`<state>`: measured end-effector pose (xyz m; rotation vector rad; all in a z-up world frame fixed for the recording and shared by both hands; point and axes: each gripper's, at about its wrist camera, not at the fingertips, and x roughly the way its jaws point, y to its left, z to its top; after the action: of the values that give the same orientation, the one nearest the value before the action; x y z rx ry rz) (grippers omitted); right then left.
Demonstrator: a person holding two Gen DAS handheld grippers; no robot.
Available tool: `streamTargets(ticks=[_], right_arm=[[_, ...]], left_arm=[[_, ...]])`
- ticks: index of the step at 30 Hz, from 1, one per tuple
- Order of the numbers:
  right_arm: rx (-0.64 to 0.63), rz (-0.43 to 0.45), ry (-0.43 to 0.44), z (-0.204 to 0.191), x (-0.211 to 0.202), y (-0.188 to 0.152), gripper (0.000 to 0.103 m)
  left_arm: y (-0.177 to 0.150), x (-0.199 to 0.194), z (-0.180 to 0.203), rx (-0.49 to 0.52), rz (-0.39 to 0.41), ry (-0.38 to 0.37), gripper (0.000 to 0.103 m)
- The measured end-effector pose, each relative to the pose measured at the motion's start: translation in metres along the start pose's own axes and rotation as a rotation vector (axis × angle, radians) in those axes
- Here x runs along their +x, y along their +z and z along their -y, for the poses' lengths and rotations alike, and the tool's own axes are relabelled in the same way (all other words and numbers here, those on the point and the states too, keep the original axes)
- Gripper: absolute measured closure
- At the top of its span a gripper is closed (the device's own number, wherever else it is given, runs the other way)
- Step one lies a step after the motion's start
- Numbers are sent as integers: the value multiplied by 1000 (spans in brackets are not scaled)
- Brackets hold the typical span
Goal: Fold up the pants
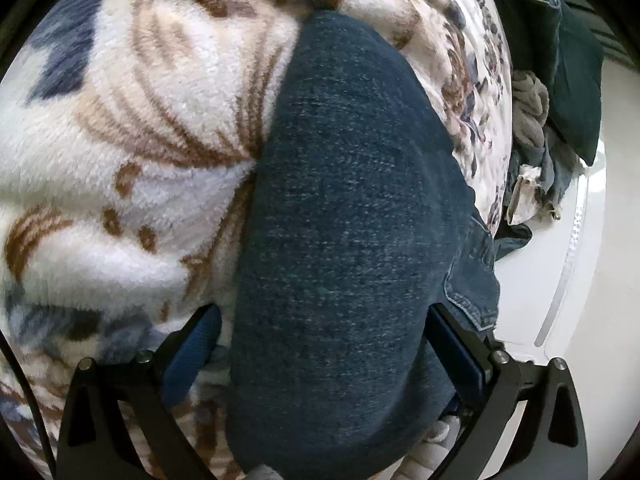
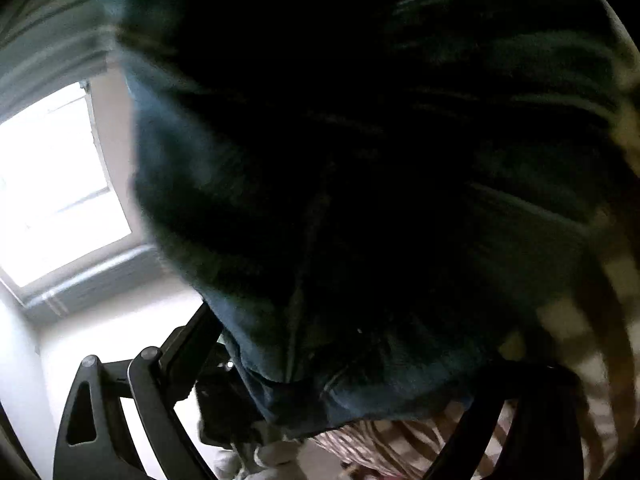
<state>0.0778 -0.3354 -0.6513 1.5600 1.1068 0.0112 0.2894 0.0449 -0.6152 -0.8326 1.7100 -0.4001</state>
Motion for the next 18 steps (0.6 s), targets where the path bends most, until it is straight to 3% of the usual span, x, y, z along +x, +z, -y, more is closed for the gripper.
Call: streamTargets(ticks=[2,5,8,12,15,17,18], right_arm=[[23,25,67,9,-12,-11,7],[37,55,97,18,-23,-20,7],[41,49,67,18,-15,-14,6],[60,20,-64,10,14,3,4],[123,65,-88,11,21,1,4],[84,83,-120,3,20,-8,15],[56,88,-138,-1,19,-11,28]], left_arm=[[1,0,0,-2,-6,-3,0],[3,0,-2,-11,-12,-20,0],[4,3,-2,-2,-20,-13,0],[7,5,2,-19,-19,-5,0],[11,9,4,-46,-6,4,1],[13,10,9,-56,11,6,5],[12,8,11,-59,29,11,19]])
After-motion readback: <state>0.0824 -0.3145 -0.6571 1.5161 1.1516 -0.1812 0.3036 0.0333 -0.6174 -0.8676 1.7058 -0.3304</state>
